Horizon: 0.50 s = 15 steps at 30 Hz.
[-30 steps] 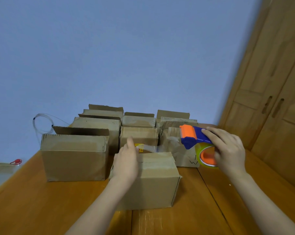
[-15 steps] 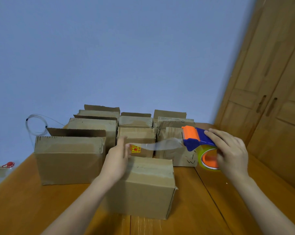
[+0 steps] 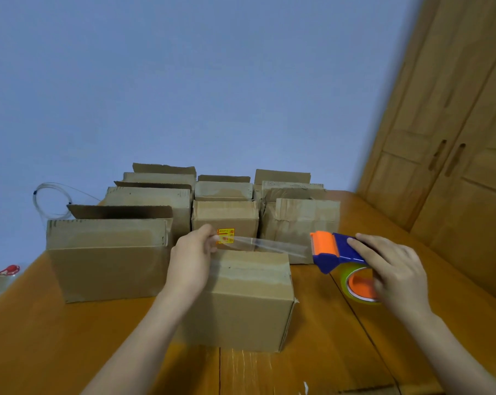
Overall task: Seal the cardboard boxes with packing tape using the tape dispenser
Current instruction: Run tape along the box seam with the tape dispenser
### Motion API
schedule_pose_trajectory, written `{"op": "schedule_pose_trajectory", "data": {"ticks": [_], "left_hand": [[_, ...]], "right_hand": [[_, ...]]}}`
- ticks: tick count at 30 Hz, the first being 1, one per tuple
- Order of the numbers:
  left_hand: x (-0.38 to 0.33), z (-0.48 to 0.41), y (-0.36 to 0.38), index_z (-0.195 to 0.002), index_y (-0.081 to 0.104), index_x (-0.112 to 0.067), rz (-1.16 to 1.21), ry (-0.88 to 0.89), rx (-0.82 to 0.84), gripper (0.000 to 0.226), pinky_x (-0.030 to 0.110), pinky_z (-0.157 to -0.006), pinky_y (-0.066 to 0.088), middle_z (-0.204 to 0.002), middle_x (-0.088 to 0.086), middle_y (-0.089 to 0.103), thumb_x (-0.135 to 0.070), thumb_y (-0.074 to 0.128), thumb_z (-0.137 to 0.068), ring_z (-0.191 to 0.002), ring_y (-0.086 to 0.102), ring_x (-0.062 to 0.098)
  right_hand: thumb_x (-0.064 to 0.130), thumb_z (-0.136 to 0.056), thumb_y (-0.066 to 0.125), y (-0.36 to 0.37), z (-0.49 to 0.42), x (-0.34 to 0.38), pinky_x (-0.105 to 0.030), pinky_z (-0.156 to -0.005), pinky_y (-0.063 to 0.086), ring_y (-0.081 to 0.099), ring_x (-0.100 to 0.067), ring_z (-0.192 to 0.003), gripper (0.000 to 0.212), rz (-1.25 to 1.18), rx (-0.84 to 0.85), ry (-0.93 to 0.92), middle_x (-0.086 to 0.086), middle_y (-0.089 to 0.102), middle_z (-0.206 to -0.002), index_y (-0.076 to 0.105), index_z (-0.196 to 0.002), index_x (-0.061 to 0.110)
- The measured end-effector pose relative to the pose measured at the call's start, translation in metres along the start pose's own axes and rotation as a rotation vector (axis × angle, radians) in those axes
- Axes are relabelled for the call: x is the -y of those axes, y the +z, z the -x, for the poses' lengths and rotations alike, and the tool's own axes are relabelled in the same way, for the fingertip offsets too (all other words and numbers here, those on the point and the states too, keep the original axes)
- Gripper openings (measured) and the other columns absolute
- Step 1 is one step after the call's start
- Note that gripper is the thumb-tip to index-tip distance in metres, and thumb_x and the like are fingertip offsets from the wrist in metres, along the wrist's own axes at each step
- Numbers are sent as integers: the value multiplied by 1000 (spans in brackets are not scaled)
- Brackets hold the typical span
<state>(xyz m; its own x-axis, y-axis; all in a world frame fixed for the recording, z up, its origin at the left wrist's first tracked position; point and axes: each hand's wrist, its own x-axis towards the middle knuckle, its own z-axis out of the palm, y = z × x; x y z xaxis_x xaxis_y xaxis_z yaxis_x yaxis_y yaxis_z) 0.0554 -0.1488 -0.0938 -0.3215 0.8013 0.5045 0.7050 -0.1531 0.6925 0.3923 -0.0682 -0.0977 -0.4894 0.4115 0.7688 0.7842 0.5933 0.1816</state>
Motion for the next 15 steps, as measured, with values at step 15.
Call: {"op": "schedule_pose_trajectory", "data": {"ticks": [15], "left_hand": [[-2,-2,3,-83,48,-5,-139,-87,-11,19,34,-69,45,-85,1,65,8,37,-92,-82,59,21]], "right_hand": [[-11,-56,81,-7,17,-12,-41,-73,47,51,-28,-110,82,6,21,-19,-16,64,-119,47,-127,14]]}}
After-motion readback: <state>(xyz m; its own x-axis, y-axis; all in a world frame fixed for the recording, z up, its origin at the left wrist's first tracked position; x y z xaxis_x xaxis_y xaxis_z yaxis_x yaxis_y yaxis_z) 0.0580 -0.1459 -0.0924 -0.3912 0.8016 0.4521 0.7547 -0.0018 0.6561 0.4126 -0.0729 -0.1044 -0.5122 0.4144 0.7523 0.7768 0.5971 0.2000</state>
